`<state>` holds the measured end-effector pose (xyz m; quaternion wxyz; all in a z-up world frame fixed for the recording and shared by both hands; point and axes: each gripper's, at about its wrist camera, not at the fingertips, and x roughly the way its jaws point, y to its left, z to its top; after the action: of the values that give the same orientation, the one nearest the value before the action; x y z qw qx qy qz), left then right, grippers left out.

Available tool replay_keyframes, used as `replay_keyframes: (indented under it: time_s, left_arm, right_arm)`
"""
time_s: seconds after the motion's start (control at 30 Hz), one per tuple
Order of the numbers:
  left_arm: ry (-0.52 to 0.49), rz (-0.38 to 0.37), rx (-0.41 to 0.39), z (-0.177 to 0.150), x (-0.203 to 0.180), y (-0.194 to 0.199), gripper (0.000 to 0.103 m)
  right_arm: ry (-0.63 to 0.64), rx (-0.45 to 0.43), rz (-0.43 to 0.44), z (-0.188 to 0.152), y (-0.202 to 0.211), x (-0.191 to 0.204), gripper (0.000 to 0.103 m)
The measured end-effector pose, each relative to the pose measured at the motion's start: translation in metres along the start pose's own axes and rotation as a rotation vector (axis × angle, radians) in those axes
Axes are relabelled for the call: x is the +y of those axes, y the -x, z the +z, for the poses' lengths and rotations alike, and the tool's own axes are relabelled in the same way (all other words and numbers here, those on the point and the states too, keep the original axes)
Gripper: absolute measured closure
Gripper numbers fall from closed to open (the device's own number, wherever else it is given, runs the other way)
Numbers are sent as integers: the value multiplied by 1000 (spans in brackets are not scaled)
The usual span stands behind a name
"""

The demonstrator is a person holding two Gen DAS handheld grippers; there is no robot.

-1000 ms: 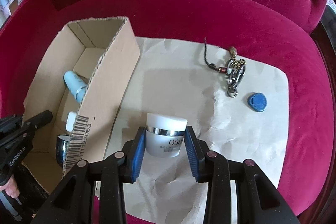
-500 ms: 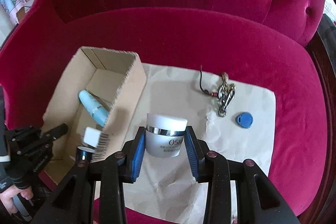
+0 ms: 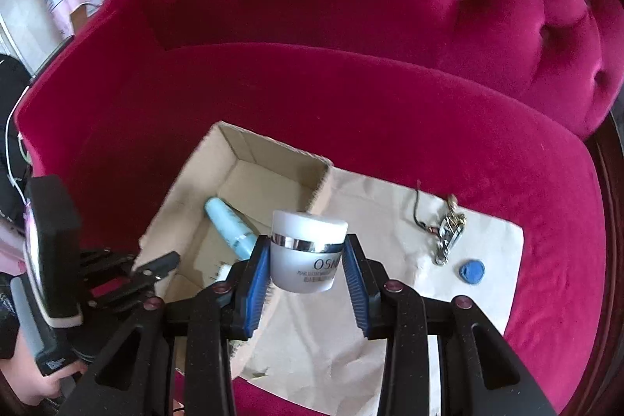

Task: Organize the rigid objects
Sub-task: 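Lift the white jar with the right tool and carry it over the box, then open the right tool to drop the white jar into the box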

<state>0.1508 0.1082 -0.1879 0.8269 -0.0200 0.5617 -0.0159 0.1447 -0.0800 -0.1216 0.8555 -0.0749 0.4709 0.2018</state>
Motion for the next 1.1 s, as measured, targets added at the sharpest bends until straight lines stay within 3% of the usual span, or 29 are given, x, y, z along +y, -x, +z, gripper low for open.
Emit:
replay_keyframes:
  time_s: [0.63, 1.1]
  left_arm:
    - [-1, -1, 0, 1, -1, 1, 100]
    - [-1, -4, 0, 1, -1, -1, 100]
  right_arm:
    - [143, 17, 72, 18, -15, 42, 64]
    - [160, 37, 81, 25, -28, 51, 64]
